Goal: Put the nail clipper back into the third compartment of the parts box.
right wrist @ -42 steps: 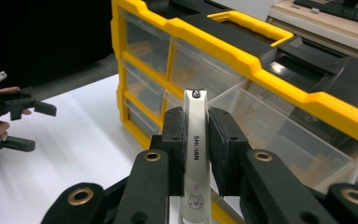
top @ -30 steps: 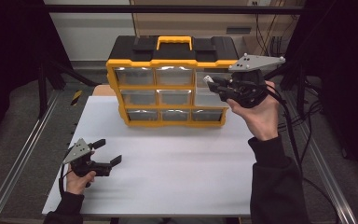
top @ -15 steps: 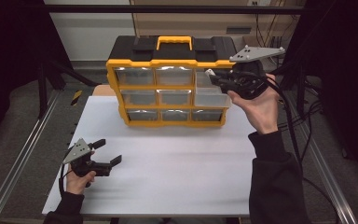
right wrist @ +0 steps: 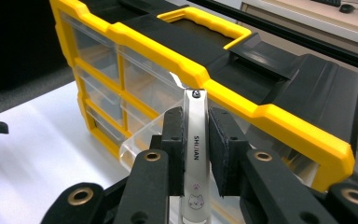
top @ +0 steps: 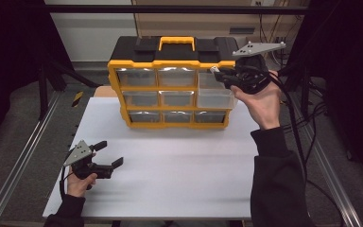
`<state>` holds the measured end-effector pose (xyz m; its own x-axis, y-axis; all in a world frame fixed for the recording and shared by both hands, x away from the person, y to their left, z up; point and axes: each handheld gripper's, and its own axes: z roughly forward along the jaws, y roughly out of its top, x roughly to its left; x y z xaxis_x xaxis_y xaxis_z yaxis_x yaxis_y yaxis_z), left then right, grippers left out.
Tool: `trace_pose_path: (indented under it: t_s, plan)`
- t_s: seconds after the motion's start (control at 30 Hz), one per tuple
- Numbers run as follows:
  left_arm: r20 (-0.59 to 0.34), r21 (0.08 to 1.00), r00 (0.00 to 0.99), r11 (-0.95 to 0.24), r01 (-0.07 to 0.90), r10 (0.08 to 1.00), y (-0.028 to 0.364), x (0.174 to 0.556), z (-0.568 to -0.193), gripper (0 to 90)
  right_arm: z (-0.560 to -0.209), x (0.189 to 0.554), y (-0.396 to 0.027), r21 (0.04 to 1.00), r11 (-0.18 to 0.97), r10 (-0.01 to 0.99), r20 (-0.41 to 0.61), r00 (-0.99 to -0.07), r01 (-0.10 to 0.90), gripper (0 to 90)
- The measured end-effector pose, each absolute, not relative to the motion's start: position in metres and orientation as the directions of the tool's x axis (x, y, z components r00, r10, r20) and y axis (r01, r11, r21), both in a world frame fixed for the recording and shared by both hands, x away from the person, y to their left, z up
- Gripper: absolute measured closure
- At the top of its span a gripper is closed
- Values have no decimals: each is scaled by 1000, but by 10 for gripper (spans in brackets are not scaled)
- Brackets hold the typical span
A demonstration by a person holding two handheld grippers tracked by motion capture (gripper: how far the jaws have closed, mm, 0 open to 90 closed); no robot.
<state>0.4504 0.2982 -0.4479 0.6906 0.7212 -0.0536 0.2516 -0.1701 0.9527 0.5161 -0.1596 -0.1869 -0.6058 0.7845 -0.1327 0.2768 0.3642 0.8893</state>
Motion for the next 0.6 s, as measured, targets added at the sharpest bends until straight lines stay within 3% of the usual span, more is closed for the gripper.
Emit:
trace_pose_path:
  t_s: [0.6]
  plan:
    - [-55, 953, 689, -168, 252, 722, 299, 451, -448, 34, -192, 537, -162, 876, 371, 800, -134, -584, 307, 774]
